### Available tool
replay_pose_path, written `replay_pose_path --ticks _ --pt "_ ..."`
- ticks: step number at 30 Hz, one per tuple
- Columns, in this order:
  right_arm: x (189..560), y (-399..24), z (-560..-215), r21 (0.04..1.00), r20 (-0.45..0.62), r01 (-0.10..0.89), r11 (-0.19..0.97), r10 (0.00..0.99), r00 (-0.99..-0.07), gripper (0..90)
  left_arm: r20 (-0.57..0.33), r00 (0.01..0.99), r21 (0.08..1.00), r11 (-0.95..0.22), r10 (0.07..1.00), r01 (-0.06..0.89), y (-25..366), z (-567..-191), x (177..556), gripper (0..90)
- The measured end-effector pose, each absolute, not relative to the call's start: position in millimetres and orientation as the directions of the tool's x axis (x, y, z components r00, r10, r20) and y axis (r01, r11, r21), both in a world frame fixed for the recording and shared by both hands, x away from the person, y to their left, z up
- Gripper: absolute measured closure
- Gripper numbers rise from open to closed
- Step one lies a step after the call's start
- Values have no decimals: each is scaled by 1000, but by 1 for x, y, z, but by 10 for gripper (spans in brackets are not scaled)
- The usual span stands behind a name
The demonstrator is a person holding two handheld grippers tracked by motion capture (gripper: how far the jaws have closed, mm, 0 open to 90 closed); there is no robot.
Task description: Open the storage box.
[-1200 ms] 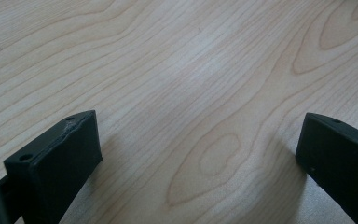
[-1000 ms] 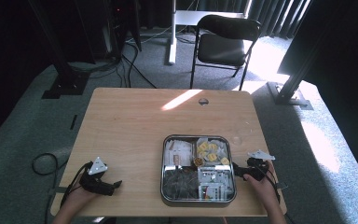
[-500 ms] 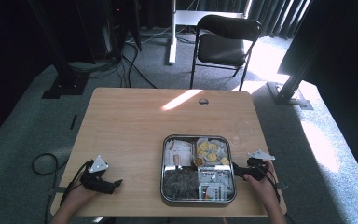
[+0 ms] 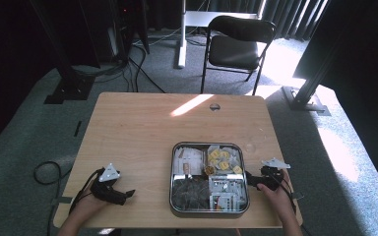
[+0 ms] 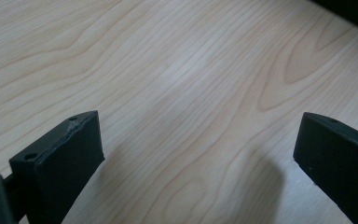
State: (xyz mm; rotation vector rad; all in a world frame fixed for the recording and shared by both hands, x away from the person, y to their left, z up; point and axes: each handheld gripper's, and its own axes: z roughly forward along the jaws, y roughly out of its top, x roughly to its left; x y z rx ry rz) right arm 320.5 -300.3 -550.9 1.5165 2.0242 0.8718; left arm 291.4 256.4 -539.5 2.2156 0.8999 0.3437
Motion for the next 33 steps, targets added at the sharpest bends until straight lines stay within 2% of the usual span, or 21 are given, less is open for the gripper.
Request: replay_pose_path --ticks 20,24,26,33 --pt "320 -300 -551 722 10 666 190 959 -285 102 -34 797 723 -536 603 436 219 -528 300 13" --pt "321 -300 -551 722 9 665 191 958 -286 102 -43 807 735 -528 590 425 211 -521 300 13" --pt "321 -300 -551 722 9 665 191 958 -286 102 -75 814 751 -505 576 427 208 -515 300 13" --pt "321 -300 -551 722 9 665 193 958 -288 102 -45 833 754 -528 552 391 199 -506 301 13"
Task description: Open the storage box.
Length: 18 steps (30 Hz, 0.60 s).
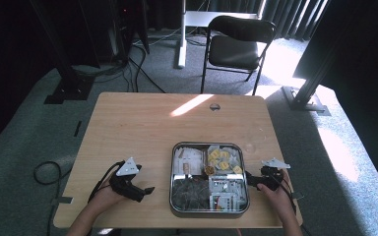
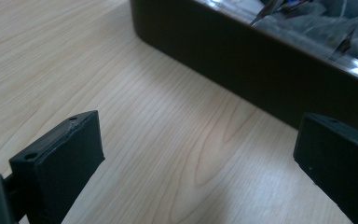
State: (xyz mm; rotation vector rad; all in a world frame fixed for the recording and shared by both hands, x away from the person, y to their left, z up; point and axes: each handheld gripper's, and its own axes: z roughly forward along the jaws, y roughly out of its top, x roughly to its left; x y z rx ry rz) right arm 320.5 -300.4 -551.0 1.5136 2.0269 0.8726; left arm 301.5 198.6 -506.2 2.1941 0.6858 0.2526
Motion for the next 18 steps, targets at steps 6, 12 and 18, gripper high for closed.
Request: replay_pose_path --ticks 6,12,18 --pt "320 -300 -551 722 10 664 193 957 -289 102 -56 850 772 -517 524 370 188 -496 303 14" --pt "320 -300 -551 721 10 665 195 956 -292 102 -64 866 781 -515 496 353 181 -488 304 14" --pt "320 -300 -551 721 10 664 195 956 -292 102 -56 883 794 -516 466 323 168 -478 307 25"
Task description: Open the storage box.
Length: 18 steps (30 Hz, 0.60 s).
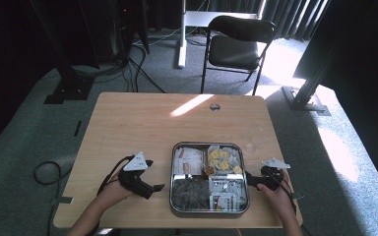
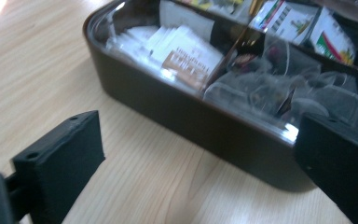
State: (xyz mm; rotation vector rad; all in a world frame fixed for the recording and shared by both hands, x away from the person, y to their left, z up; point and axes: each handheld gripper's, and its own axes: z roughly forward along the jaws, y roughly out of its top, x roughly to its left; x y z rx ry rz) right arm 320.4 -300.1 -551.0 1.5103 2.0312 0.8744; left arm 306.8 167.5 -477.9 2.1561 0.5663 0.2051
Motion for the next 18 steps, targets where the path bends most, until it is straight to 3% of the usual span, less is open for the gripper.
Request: replay_pose_path --ticks 18 --pt "320 -300 -551 721 10 664 196 956 -292 102 -18 916 794 -551 401 256 128 -466 313 25"
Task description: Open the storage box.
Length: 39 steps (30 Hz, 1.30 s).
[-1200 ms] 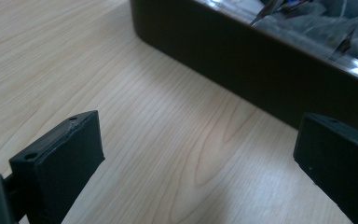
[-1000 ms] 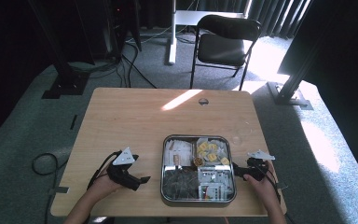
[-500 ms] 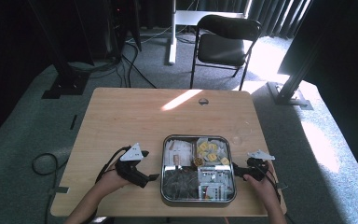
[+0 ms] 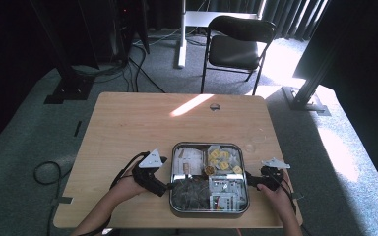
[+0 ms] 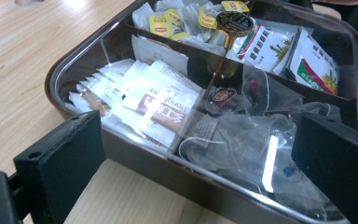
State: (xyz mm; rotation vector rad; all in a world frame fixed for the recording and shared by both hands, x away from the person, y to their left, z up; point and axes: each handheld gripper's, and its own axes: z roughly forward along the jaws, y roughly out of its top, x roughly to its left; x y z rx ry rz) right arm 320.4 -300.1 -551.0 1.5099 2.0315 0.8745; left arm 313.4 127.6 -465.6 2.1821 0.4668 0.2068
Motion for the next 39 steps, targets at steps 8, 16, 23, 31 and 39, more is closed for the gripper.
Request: replay_pose_path --ticks 8,16,23,31,39 --pt "320 -300 -551 722 10 663 198 955 -296 102 -29 929 796 -554 369 245 111 -464 318 26" --pt "320 -300 -551 722 11 663 197 955 -296 102 -31 943 792 -567 333 226 91 -465 320 26" --pt "320 -300 -551 722 11 663 198 955 -296 102 -28 949 784 -582 315 216 77 -465 324 26" --pt "320 -300 -551 722 11 664 198 955 -296 102 -15 957 769 -608 291 197 60 -465 328 26" --pt "320 -300 -551 722 11 663 198 955 -296 102 -8 960 755 -628 281 190 47 -467 331 45"
